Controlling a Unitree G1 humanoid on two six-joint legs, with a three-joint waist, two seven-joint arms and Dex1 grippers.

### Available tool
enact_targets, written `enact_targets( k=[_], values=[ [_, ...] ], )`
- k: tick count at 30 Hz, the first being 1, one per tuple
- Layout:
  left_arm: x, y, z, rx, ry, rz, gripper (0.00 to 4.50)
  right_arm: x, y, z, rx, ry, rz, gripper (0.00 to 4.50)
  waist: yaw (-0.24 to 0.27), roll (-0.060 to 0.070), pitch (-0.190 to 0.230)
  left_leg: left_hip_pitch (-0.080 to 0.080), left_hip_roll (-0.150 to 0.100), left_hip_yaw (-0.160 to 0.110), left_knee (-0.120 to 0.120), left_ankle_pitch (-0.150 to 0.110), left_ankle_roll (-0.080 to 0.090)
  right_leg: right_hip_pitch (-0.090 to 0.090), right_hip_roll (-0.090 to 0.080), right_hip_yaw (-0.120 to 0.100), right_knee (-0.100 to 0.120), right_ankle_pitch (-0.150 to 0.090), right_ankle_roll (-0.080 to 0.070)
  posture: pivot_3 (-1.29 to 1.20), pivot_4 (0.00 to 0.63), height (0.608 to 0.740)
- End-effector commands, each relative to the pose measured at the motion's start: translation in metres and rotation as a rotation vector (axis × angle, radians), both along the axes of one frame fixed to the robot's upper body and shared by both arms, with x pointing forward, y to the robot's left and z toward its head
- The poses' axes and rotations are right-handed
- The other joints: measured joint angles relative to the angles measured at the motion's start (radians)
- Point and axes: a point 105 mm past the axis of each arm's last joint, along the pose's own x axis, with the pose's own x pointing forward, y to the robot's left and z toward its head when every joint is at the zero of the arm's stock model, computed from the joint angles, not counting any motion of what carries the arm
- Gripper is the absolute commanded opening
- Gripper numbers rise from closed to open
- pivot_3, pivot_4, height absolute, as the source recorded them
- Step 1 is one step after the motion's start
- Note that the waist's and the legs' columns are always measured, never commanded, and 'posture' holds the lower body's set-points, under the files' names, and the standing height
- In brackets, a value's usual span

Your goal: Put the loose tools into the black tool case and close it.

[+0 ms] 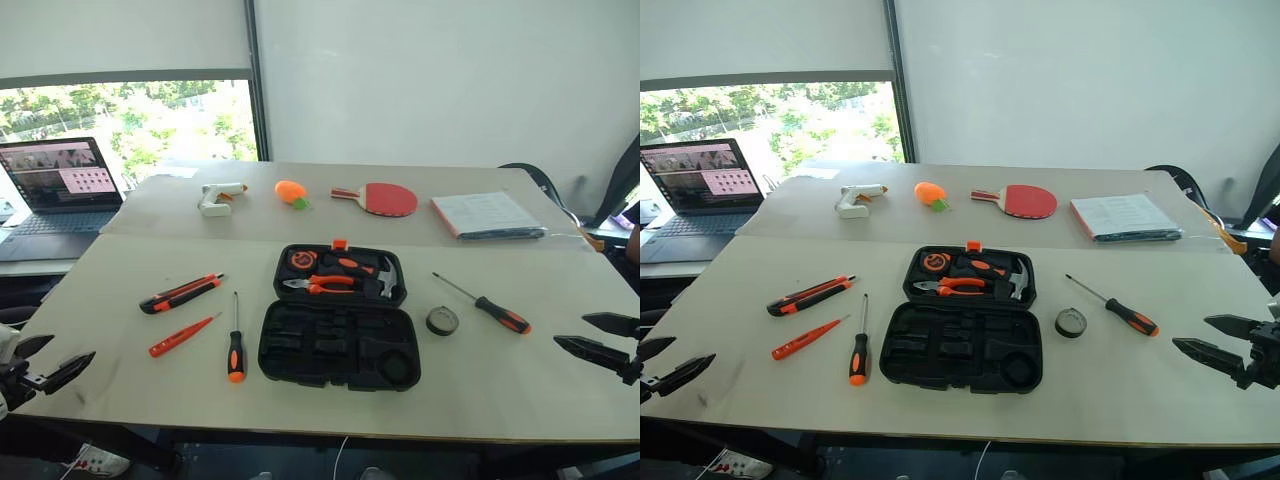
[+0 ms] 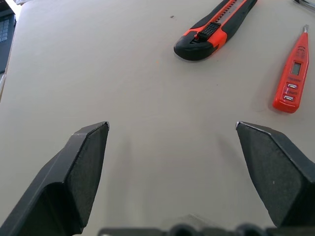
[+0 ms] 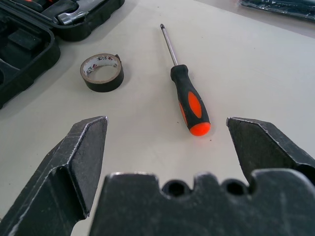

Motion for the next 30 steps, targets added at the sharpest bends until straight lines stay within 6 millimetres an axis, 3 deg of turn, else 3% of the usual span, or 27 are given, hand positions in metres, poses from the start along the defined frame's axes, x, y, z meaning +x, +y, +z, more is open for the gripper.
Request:
enact_targets(
  k=[1,4,8,11,14,21,30],
  values=[
    [0.001,0.002,0.017,0.022,-0.037,0.017,4.42,0.000,-0.002,0.011,-0.032,-0.053,0.000,4.50,0.000,0.000,0.000,0.000,0.000,0.000,0.000,0.000,0.000,0.000,0.000,0.000,0.000,0.000,0.000,0.00,0.150,0.740],
    [0.012,-0.009,0.027,0.017,-0.022,0.027,4.42,-0.001,-0.004,0.009,-0.065,-0.059,-0.012,4.50,0.002,0.000,0.000,0.000,0.000,0.000,0.000,0.000,0.000,0.000,0.000,0.000,0.000,0.000,0.000,0.00,0.150,0.740],
    [0.030,-0.044,0.047,-0.038,-0.046,-0.035,4.42,0.003,0.004,0.021,-0.081,-0.097,0.004,4.50,0.005,0.000,0.000,0.000,0.000,0.000,0.000,0.000,0.000,0.000,0.000,0.000,0.000,0.000,0.001,0.00,0.150,0.740],
    [0.048,-0.097,0.070,-0.093,-0.021,-0.167,4.42,0.007,0.031,0.042,-0.100,-0.155,0.096,4.50,0.005,0.000,0.000,0.000,0.000,-0.001,0.001,0.000,0.000,0.000,0.000,0.000,0.001,0.001,0.001,0.00,0.150,0.740],
    [0.060,-0.127,0.075,-0.120,0.084,-0.191,4.42,0.008,0.066,0.056,-0.114,-0.188,0.216,4.50,0.004,0.000,0.000,0.000,-0.002,-0.002,0.001,0.001,-0.001,0.000,0.000,0.001,0.002,0.001,0.002,0.00,0.150,0.740],
    [0.044,-0.170,0.041,-0.145,0.581,-0.253,4.42,-0.011,0.153,0.069,-0.150,-0.193,0.576,4.50,-0.023,-0.001,0.001,-0.001,-0.004,-0.012,0.000,0.000,-0.001,-0.001,0.001,0.001,0.004,0.000,0.002,0.00,0.150,0.740],
    [0.048,-0.179,0.012,-0.142,0.735,-0.203,4.42,-0.028,0.220,0.070,-0.172,-0.266,0.885,4.50,-0.017,-0.005,0.003,-0.001,-0.005,-0.015,0.001,0.001,-0.001,0.000,-0.001,0.000,0.005,0.000,0.002,0.00,0.150,0.740]
  ],
)
